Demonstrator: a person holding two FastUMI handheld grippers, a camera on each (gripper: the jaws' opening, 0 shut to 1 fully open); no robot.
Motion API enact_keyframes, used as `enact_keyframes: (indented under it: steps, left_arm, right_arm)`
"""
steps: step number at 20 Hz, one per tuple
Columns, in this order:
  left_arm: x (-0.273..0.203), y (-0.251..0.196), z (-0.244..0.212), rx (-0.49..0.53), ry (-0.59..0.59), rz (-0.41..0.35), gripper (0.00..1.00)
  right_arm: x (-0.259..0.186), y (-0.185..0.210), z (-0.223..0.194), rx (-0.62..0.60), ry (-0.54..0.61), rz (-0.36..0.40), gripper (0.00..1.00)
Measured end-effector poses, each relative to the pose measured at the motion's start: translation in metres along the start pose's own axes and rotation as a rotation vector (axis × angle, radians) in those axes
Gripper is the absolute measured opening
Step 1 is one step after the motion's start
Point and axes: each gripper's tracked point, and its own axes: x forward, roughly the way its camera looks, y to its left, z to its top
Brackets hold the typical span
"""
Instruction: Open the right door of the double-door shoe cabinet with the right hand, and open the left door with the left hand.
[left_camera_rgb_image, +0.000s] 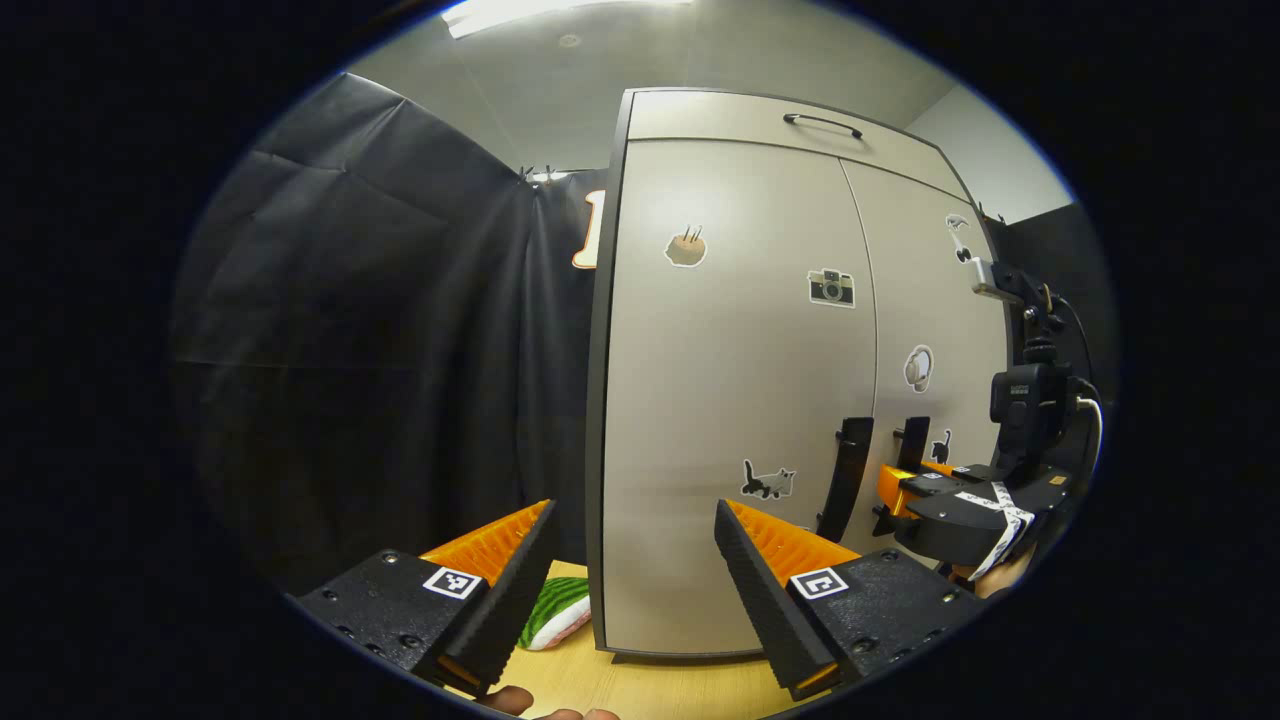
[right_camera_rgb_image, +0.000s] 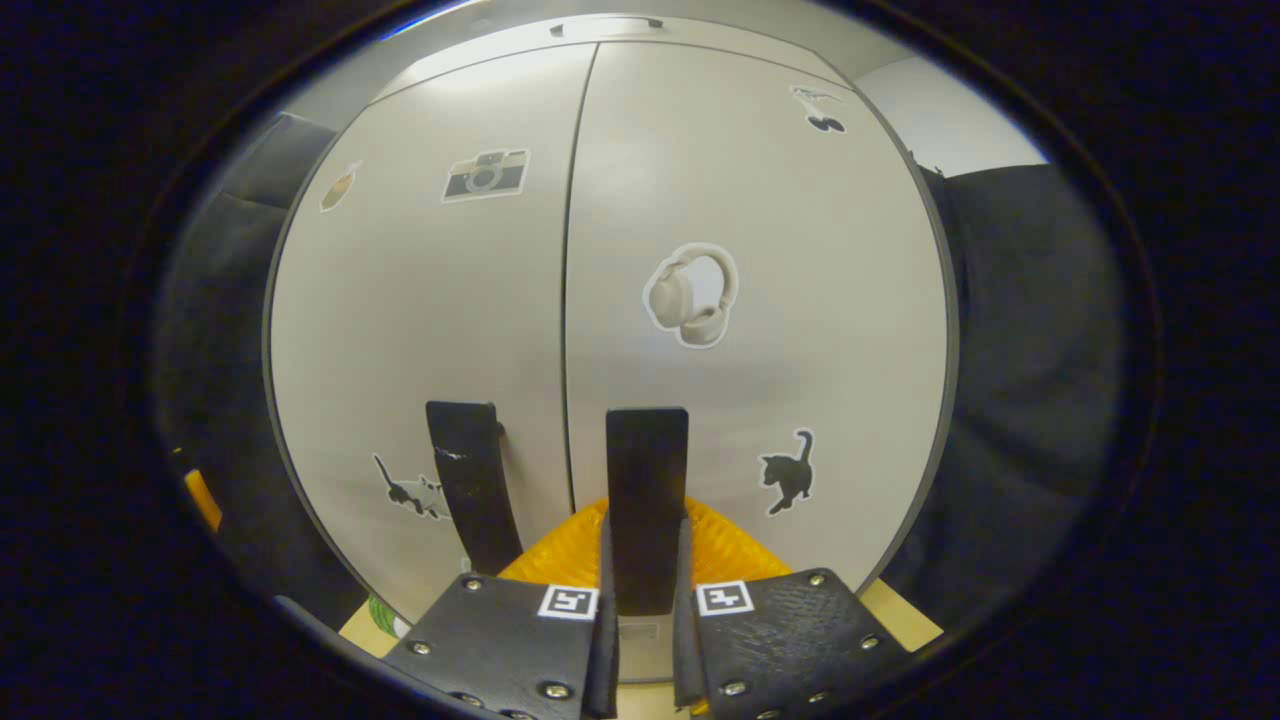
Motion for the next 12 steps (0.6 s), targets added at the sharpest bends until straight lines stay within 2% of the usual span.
enact_keyframes:
  steps: [1,3,12]
  left_arm:
    - [0.0,-0.001,0.0,-0.003,0.001,-0.001,0.96]
    - [-0.001,0.001,0.0,-0.004,0.002,0.0,0.96]
    - [-0.01,-0.005,-0.001,-0.03,0.003,0.001,0.96]
  right_arm:
    - [-0.001,-0.002,0.0,0.002,-0.003,-0.004,0.22]
    - [-0.003,-0.001,0.0,0.009,-0.007,0.001,0.12]
    - [-0.025,-0.006,-0.001,0.016,-0.006,0.097,0.12]
